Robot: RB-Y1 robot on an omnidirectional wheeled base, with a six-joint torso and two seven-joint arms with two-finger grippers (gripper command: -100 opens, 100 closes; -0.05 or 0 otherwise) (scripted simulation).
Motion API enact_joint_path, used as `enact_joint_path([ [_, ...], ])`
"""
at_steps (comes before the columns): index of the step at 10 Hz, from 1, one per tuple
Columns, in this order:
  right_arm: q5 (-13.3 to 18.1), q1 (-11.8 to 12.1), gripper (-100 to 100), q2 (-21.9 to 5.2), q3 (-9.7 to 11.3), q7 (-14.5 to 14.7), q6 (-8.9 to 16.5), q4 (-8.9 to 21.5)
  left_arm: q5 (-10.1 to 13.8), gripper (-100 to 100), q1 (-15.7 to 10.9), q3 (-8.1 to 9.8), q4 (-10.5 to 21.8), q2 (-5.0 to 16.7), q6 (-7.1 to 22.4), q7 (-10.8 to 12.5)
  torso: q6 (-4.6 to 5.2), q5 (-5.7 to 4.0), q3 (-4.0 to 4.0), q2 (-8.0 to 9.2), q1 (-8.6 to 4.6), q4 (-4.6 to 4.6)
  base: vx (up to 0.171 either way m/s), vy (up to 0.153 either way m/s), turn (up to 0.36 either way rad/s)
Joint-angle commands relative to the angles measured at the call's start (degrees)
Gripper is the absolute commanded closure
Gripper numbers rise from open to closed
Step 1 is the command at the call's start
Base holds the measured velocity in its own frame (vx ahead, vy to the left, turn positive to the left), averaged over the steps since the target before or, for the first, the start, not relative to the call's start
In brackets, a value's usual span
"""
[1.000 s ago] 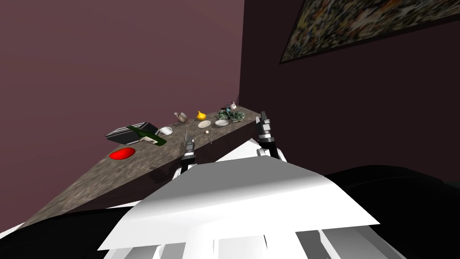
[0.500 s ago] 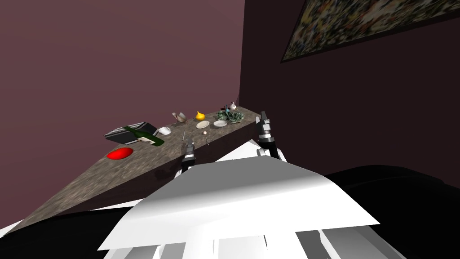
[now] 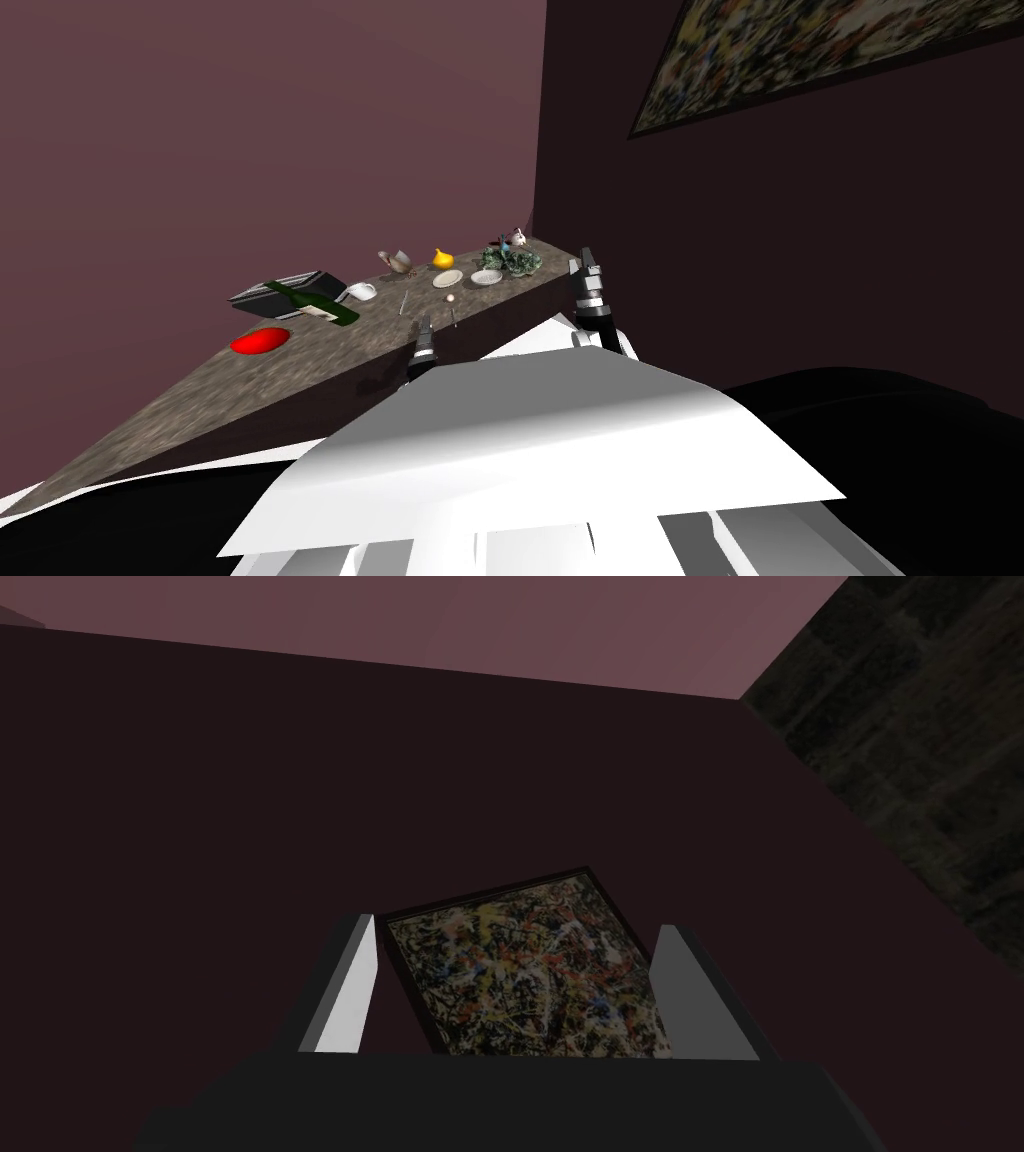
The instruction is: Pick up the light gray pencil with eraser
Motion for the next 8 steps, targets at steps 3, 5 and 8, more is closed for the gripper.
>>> enact_joint_path([
  [3,0.0,0.0,0,0.0,0.0,0.0,0.0,0.0,0.1,-100,-0.9,1.19,5.3,-2.1,-1.3,-0.7,0.0,0.02,0.0,-0.01,0.1,0.0,0.061,-0.091,0.05],
  [5,0.0,0.0,0,0.0,0.0,0.0,0.0,0.0,0.1,-100,-1.3,1.7,7.6,-4.1,-1.9,-1.0,0.0,0.03,0.0,0.0,0.17,0.0,0.06,-0.07,0.037],
  [8,0.0,0.0,0,0.0,0.0,0.0,0.0,0.0,0.1,-100,-1.8,2.27,10.2,-8.2,-2.6,-1.4,0.01,0.04,0.03,0.06,0.19,0.01,0.046,-0.063,0.027],
])
